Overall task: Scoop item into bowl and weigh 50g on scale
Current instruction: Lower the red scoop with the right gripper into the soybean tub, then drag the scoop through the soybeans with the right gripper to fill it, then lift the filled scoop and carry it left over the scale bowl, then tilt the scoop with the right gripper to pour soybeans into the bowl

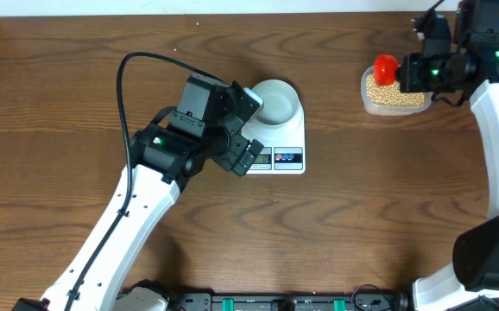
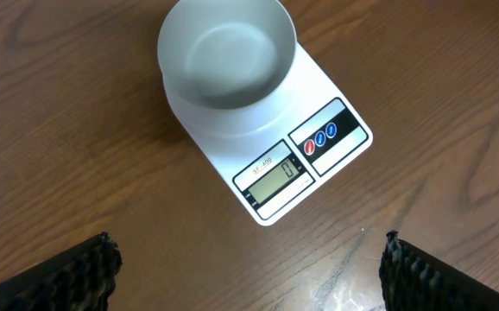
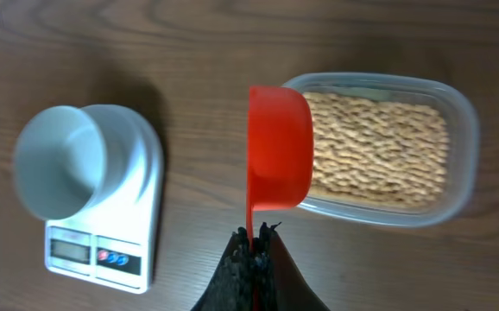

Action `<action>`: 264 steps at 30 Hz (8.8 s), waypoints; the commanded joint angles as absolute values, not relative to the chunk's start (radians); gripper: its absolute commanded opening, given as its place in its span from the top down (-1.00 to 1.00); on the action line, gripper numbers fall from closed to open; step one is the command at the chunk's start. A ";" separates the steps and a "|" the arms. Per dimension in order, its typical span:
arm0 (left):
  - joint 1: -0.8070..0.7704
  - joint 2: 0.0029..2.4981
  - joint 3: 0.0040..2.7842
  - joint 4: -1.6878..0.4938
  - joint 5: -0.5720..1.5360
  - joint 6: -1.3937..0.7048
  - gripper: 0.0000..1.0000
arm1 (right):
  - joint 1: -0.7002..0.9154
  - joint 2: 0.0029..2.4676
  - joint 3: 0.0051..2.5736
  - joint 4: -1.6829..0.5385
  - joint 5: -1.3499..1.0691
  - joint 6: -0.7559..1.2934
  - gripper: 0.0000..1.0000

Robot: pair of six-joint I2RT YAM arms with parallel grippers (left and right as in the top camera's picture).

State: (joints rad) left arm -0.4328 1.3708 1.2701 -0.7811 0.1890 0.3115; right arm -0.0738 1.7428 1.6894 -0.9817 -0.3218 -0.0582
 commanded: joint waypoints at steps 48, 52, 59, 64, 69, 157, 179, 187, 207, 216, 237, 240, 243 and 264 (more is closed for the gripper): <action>-0.429 1.373 1.274 -0.781 0.201 0.310 -0.96 | -0.216 1.857 1.399 -0.640 -0.454 -0.044 0.98; -0.429 1.373 1.274 -0.781 0.201 0.310 -0.96 | -0.216 1.876 1.399 -0.645 -0.461 -0.040 0.98; -0.429 1.373 1.274 -0.781 0.201 0.310 -0.96 | -0.221 1.937 1.398 -0.647 -0.514 -0.017 0.98; -0.429 1.373 1.274 -0.781 0.201 0.310 -0.96 | -0.233 1.957 1.399 -0.646 -0.560 -0.004 0.98; -0.429 1.373 1.274 -0.781 0.201 0.310 -0.96 | -0.257 1.958 1.399 -0.647 -0.621 0.007 0.98; -0.429 1.373 1.274 -0.781 0.201 0.310 -0.96 | -0.537 2.061 1.399 -0.643 -1.438 -0.081 0.98; -0.429 1.373 1.274 -0.781 0.201 0.310 -0.96 | -0.556 2.061 1.399 -0.639 -1.547 0.015 0.98; -0.429 1.373 1.274 -0.781 0.201 0.310 -0.96 | -0.448 2.061 1.399 -0.637 -1.541 0.030 0.97; -0.429 1.373 1.274 -0.781 0.201 0.310 -0.96 | -0.120 2.059 1.413 -0.337 -1.422 0.385 0.97; -0.429 1.373 1.274 -0.781 0.201 0.310 -0.96 | -0.012 2.027 1.413 -0.261 -1.298 0.476 0.97; -0.429 1.373 1.274 -0.781 0.201 0.310 -0.96 | 0.152 1.859 1.413 -0.379 -1.024 0.403 0.97; -0.429 1.373 1.274 -0.781 0.201 0.310 -0.96 | 0.166 1.850 1.413 -0.416 -0.985 0.375 0.98; -0.429 1.373 1.274 -0.781 0.201 0.310 -0.96 | 0.182 1.849 1.413 -0.445 -0.958 0.353 0.97; -0.429 1.373 1.274 -0.781 0.201 0.310 -0.96 | 0.274 1.849 1.414 -0.514 -0.794 0.308 0.97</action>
State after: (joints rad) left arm -0.4328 1.3708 1.2701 -0.7811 0.1890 0.3111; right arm 0.2741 1.8801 1.4044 -0.5125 -0.8101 0.3283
